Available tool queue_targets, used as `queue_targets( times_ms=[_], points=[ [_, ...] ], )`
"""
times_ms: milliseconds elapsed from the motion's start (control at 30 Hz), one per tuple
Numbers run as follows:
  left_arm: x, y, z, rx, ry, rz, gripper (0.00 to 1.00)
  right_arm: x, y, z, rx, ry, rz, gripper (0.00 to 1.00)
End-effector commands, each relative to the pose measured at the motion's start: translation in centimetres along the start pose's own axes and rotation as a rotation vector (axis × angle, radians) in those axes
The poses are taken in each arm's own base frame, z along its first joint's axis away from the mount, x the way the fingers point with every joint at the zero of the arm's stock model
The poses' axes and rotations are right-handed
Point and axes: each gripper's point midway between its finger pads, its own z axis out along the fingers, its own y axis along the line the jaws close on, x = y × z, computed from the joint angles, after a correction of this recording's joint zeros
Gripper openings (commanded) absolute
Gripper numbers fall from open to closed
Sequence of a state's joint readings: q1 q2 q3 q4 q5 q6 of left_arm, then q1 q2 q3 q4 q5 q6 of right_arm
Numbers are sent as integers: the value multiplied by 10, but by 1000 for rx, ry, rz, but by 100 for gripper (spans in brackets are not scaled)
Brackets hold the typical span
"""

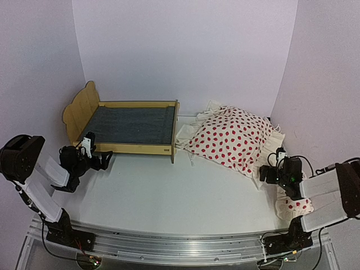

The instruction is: Set up the pet bed

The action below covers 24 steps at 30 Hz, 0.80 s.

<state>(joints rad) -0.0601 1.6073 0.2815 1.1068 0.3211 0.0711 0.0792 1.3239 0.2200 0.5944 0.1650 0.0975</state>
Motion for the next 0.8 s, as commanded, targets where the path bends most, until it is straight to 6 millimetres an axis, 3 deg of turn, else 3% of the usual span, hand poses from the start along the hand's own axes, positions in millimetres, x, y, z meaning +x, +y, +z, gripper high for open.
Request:
queue_targets(
  times_ms=[0, 133, 167, 300, 367, 467, 600, 767],
  points=[
    [-9, -4, -2, 17, -38, 15, 100, -61, -8, -15, 78, -81, 23, 98],
    [-24, -12, -12, 47, -97, 41, 100, -99, -14, -30, 144, -46, 51, 98],
    [-30, -20, -17, 82, -109, 60, 100, -117, -9, -35, 129, -47, 43, 98],
    [-54, -44, -42, 175, -166, 160, 100, -146, 18, -40, 13, 37, 39, 98],
    [-56, -52, -51, 208, -134, 210, 100, -161, 34, -35, -58, 63, 75, 98],
    [-68, -59, -57, 254, -82, 241, 100, -176, 52, -19, -125, 108, 163, 97],
    [-77, -74, -62, 354, -10, 257, 100, -167, 70, 23, -122, 220, 254, 88],
    [-107, -81, -50, 415, -36, 367, 100, -151, 101, 75, -58, 389, 169, 88]
  ],
)
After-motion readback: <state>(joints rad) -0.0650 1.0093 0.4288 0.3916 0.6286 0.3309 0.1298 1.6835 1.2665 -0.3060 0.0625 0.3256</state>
